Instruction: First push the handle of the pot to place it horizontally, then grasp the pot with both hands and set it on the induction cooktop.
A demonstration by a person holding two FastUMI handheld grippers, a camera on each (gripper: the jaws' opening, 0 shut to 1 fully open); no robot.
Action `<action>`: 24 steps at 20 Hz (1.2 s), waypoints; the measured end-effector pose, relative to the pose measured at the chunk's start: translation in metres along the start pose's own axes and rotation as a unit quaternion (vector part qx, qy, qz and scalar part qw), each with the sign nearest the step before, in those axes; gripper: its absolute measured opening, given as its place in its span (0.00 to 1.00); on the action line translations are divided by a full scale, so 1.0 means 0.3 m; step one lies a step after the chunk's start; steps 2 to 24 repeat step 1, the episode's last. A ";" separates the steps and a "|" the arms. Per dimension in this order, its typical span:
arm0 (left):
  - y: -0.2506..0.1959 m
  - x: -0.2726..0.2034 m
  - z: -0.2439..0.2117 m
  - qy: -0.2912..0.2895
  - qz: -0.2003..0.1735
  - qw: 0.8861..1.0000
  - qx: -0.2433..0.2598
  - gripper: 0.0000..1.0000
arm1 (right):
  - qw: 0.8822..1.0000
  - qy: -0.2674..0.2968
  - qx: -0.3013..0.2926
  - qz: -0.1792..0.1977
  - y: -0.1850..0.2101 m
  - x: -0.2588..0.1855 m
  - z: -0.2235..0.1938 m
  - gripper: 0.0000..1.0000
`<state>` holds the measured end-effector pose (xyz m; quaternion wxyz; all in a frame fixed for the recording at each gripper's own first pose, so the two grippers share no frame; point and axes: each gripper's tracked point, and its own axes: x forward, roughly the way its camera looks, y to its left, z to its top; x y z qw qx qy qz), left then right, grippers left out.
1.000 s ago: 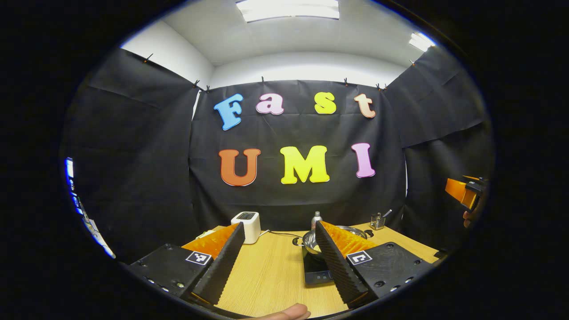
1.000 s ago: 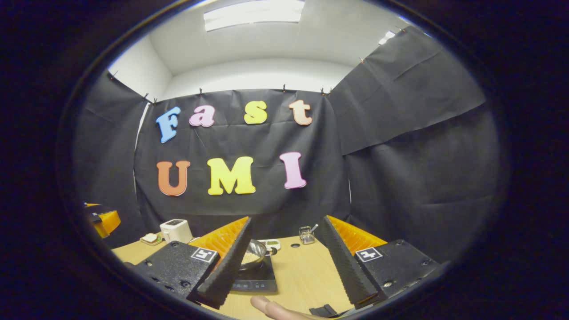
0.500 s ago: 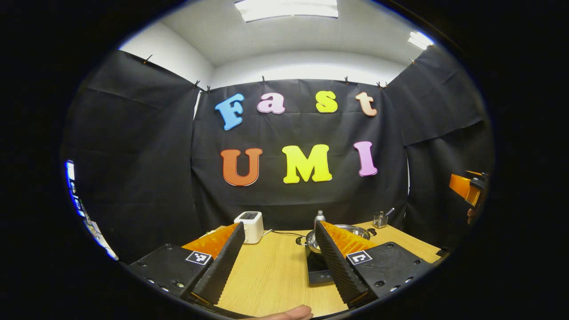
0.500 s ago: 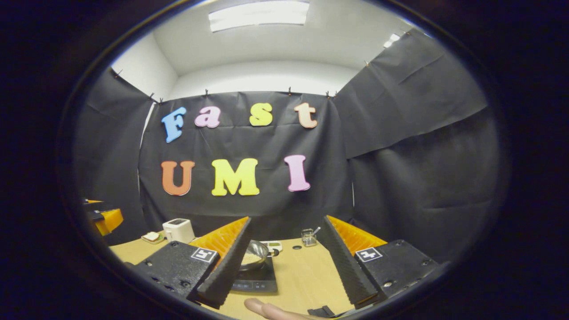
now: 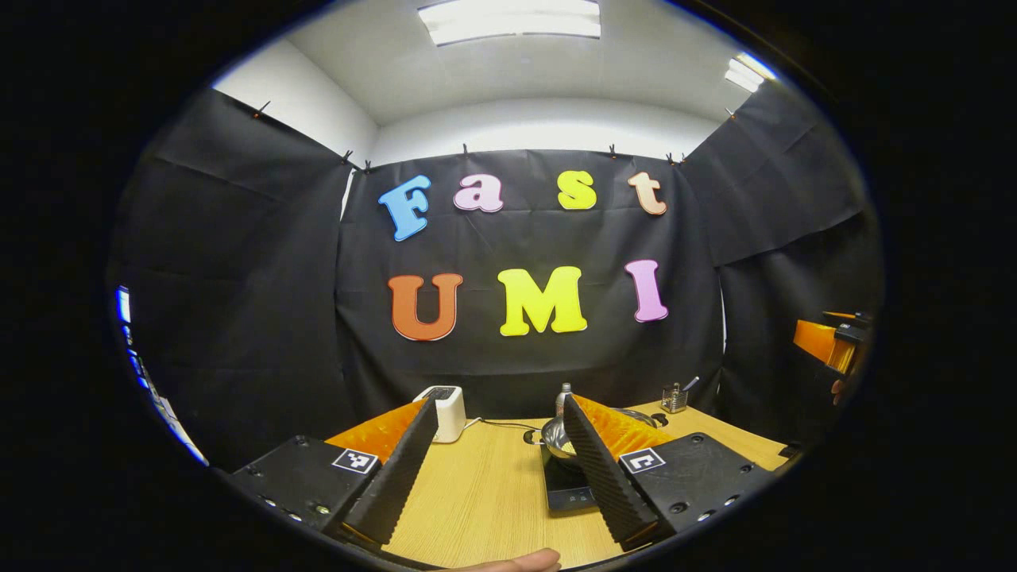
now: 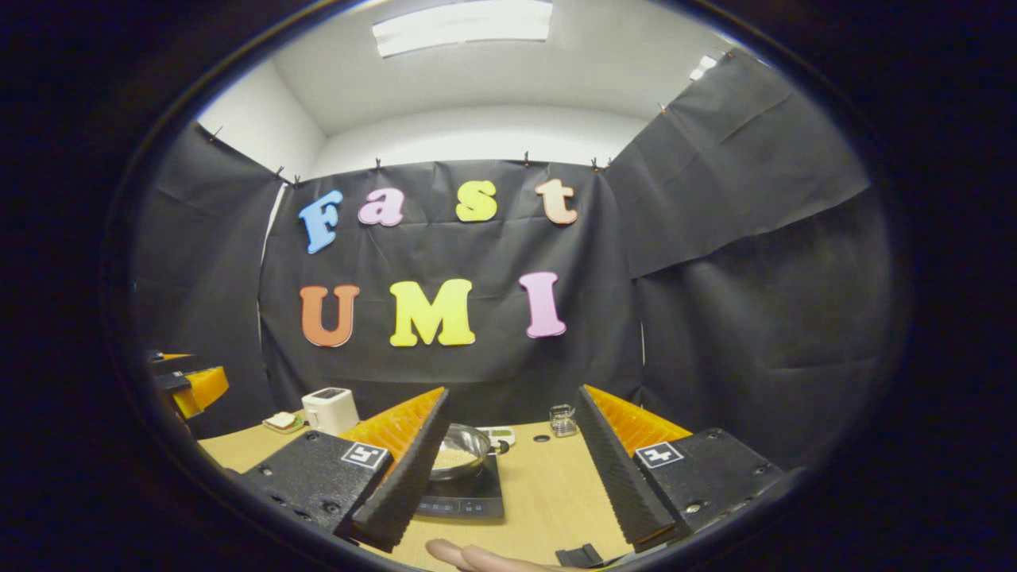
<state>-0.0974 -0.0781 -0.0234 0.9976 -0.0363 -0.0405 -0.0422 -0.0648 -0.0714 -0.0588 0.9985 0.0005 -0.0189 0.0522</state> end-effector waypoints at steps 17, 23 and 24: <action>-0.002 0.004 -0.006 0.002 0.000 1.000 0.002 0.95 | 1.000 -0.001 -0.001 0.000 -0.001 0.003 -0.001 0.96; -0.002 0.004 -0.006 0.002 0.000 1.000 0.002 0.95 | 1.000 -0.001 -0.001 0.000 -0.001 0.003 -0.001 0.96; -0.002 0.004 -0.006 0.002 0.000 1.000 0.002 0.95 | 1.000 -0.001 -0.001 0.000 -0.001 0.003 -0.001 0.96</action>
